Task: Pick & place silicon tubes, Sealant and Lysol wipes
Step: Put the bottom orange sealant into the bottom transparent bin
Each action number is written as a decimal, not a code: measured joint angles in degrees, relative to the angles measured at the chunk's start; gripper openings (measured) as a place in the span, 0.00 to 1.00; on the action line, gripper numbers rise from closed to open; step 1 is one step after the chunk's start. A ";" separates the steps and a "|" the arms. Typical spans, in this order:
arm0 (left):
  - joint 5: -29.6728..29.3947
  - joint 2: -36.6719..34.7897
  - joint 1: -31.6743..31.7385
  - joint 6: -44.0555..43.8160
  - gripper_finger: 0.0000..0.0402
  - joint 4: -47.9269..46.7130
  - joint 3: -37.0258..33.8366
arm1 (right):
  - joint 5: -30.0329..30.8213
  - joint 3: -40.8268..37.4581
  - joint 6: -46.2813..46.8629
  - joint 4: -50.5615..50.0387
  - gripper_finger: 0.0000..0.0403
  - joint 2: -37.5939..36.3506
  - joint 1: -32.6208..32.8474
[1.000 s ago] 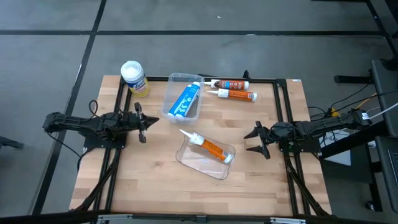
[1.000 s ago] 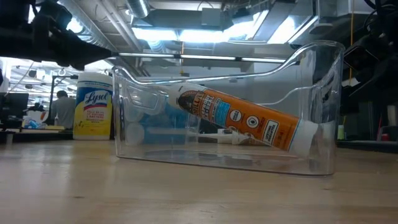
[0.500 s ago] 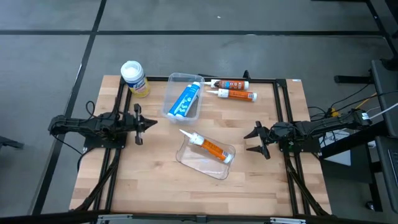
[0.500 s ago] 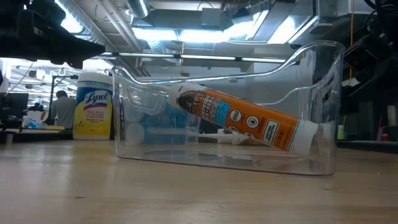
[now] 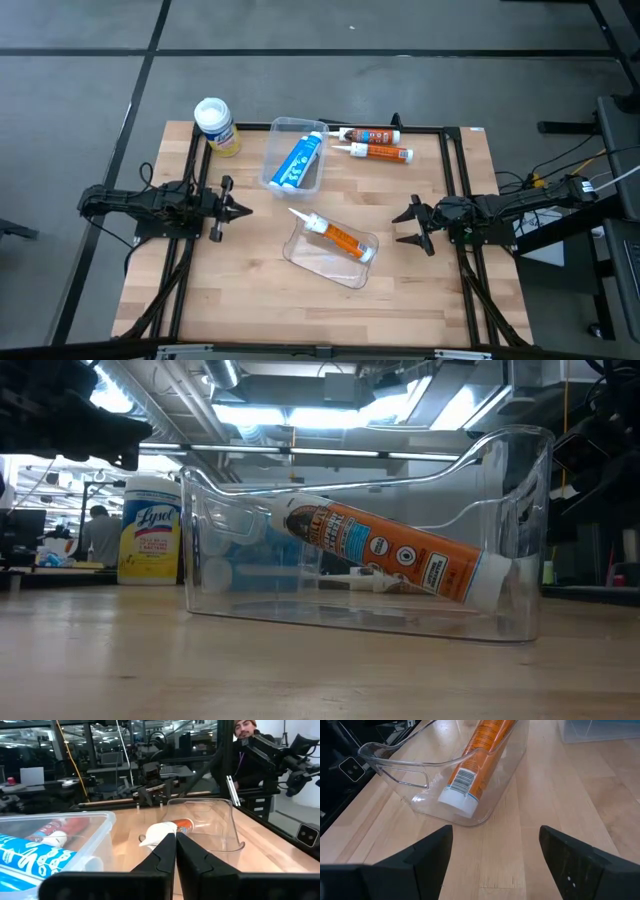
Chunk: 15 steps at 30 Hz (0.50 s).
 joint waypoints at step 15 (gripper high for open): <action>0.22 0.04 0.00 -1.42 0.02 0.11 0.00 | -0.01 -0.01 0.00 0.00 0.74 0.01 0.00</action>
